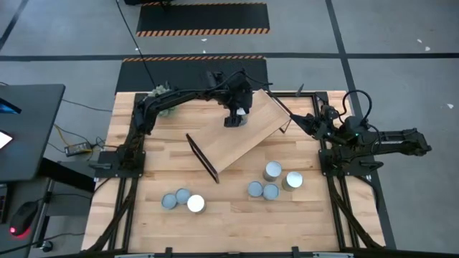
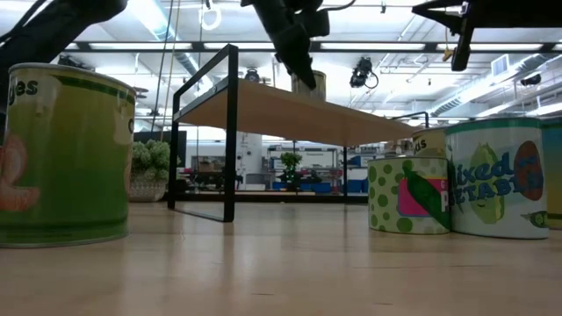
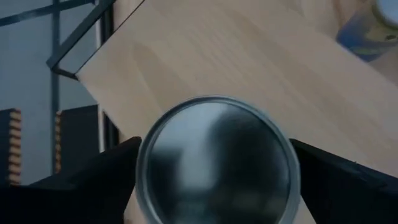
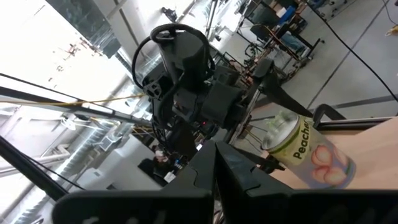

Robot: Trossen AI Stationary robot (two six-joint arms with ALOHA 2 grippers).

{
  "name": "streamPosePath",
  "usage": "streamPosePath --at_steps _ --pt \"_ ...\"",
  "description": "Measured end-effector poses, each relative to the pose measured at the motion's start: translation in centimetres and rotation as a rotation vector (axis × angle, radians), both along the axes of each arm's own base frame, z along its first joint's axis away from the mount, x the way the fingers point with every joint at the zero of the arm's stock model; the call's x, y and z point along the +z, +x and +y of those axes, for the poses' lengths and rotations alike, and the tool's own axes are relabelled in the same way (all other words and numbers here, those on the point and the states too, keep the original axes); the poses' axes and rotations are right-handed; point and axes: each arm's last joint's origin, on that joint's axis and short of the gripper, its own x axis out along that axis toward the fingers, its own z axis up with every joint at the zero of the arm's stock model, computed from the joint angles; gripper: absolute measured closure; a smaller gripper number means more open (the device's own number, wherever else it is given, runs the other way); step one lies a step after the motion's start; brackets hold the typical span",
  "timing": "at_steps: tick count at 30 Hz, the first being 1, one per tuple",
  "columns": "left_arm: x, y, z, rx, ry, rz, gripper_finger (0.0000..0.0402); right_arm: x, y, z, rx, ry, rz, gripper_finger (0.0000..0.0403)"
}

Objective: Pick and place cans onto a shelf
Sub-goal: Put the canned peaches on the shelf

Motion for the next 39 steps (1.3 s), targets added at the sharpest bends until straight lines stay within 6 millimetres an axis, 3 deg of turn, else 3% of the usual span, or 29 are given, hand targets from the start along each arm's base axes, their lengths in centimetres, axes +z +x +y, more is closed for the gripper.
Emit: streamPosePath --at_steps 17,28,33,39 --pt "2.2 -1.5 -0.3 0.06 0.076 0.011 0.0002 0.0 0.0 0.0 0.013 -0.003 -0.002 0.0386" --pt "2.5 -2.8 0.2 0.143 0.053 0.066 0.0002 0.0 0.0 0.1 0.023 -0.006 -0.005 0.0386" --pt "2.5 -4.1 0.7 0.236 -0.034 0.109 0.0002 0.1 0.0 0.1 0.023 -0.006 -0.009 0.0386" --pt "2.3 -4.5 0.8 0.246 -0.283 0.088 0.0009 0.1 0.0 0.1 0.022 -0.011 -0.008 0.0386"
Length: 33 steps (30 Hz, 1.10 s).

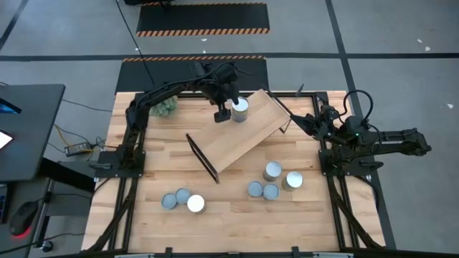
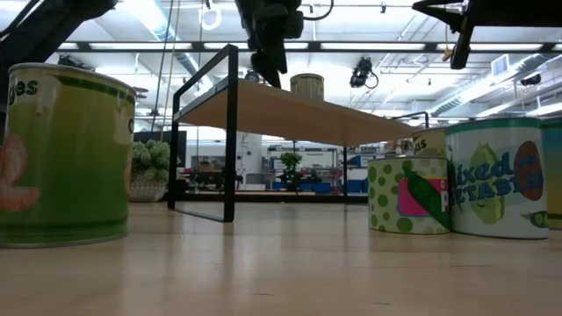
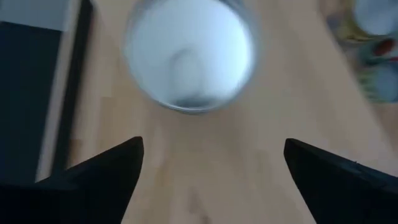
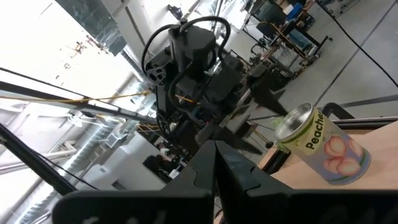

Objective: Pick and place cans onto a shelf
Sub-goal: Put the canned peaches on the shelf

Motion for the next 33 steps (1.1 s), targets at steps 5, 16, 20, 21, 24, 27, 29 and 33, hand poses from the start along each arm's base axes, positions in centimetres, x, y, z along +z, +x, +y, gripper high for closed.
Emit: streamPosePath --at_steps 5,16,20,21,24,27,29,33 --pt "-0.8 0.5 -0.3 -0.022 -0.072 0.006 0.0032 0.0 0.0 0.0 -0.001 -0.002 0.001 0.0386" --pt "-1.4 2.3 0.5 -0.063 0.12 -0.045 0.0056 0.1 0.0 0.0 0.004 -0.004 -0.008 0.0386" --pt "-2.0 3.0 1.0 -0.081 0.204 -0.035 0.0056 0.2 0.0 0.0 0.007 -0.005 -0.014 0.0386" --pt "-2.1 3.1 1.1 -0.085 0.213 -0.041 0.0056 0.2 0.0 0.0 0.007 -0.005 -0.014 0.0386" --pt "-2.5 3.7 1.3 -0.114 0.267 -0.042 0.0057 0.2 0.0 0.0 0.01 -0.004 -0.015 0.0386" --pt "-2.9 4.0 1.5 -0.136 0.342 -0.016 0.0057 0.2 0.0 0.0 0.014 -0.004 -0.016 0.0386" --pt "-2.7 4.4 1.8 -0.147 0.388 -0.04 0.0057 0.2 0.0 0.0 0.014 -0.004 -0.017 0.0386" --pt "-2.5 4.7 2.0 -0.179 0.451 -0.05 0.0057 0.2 -0.1 0.0 0.014 -0.004 -0.023 0.0386"
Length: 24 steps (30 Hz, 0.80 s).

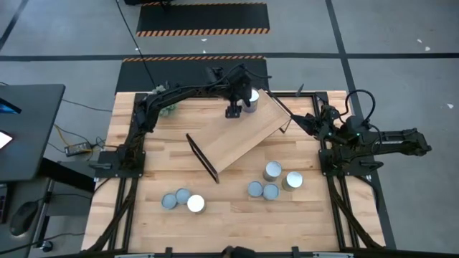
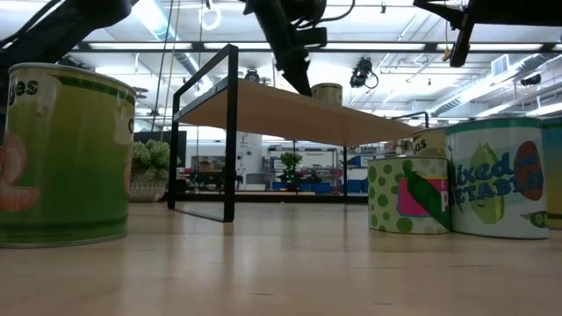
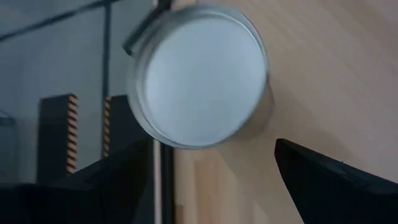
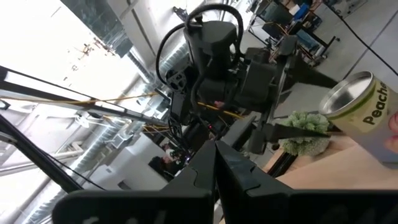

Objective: Pick and place cans onto a shelf
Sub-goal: Put the canned peaches on the shelf

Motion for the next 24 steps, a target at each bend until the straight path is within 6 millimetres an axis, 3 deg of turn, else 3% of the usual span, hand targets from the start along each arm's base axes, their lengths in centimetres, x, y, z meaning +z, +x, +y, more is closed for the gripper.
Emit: streamPosePath --at_steps 6,24 --pt "0.2 0.15 0.33 0.005 0.036 -0.02 0.0057 0.01 0.0 0.0 0.0 0.0 -0.001 0.0386" --pt "0.42 0.35 0.62 -0.117 -0.148 -0.138 0.0057 0.06 -0.02 0.0 -0.002 -0.003 -0.005 0.0386"
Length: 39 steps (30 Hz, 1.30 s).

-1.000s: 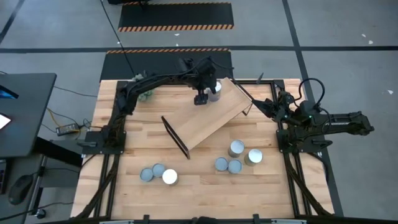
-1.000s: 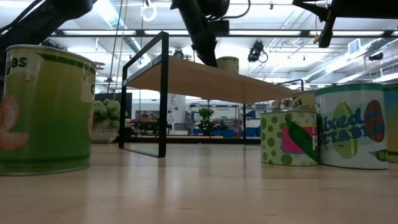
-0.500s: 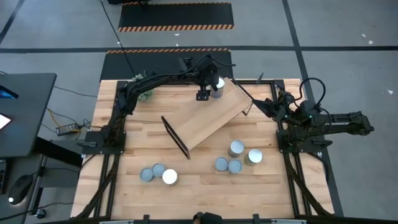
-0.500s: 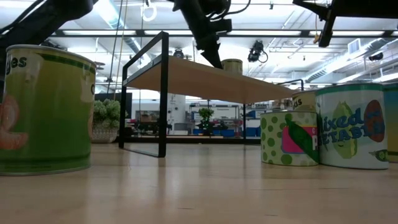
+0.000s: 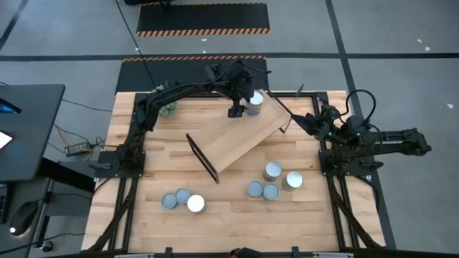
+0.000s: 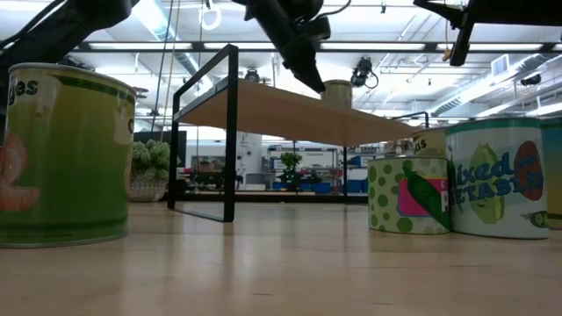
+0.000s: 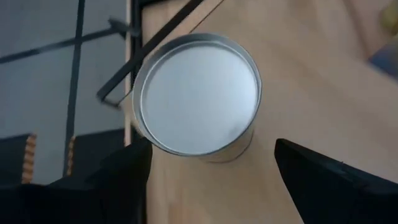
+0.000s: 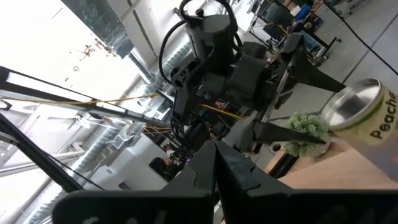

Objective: Pick and place cans onto a shelf
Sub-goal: Put the canned peaches on the shelf

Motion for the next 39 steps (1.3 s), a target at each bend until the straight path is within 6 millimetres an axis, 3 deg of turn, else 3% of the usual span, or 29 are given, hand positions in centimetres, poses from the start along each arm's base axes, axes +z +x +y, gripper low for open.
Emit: streamPosePath --at_steps 6,15,19,25,30,39 --pt "0.3 0.5 -0.3 -0.063 -0.015 -0.061 0.0057 -0.4 0.7 0.0 -0.017 -0.027 0.058 0.0387" --pt "0.3 0.3 0.1 0.043 -0.024 -0.054 0.0057 -2.6 2.5 -0.3 -0.094 -0.059 0.324 0.0391" --pt "0.3 0.2 0.3 0.093 -0.009 -0.048 0.0057 -1.4 3.3 -0.4 -0.117 -0.116 0.517 0.0388" --pt "0.4 0.3 0.5 0.129 0.035 -0.05 0.0057 1.0 4.8 -0.6 -0.167 -0.365 0.867 0.0379" --pt "0.5 0.3 0.5 0.135 0.042 -0.053 0.0057 1.4 6.3 -0.9 -0.224 -0.542 1.038 0.0325" --pt "0.4 0.2 0.5 0.208 0.008 -0.049 0.0057 0.3 8.0 -2.5 -0.279 -0.594 1.171 0.0152"
